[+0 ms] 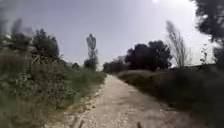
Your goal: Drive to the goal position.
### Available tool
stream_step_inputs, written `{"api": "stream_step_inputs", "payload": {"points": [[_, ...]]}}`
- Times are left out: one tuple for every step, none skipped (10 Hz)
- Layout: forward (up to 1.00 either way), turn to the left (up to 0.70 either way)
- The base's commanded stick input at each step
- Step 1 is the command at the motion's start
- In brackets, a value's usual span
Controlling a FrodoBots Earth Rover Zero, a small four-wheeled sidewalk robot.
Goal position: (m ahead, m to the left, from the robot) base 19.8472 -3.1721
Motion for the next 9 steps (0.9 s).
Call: {"api": "stream_step_inputs", "payload": {"points": [[0.85,0.00],[0.85,0.00],[0.85,0.00],[0.85,0.00],[0.85,0.00],[0.85,-0.05],[0.85,-0.15],[0.85,-0.34],[0.85,-0.34]]}}
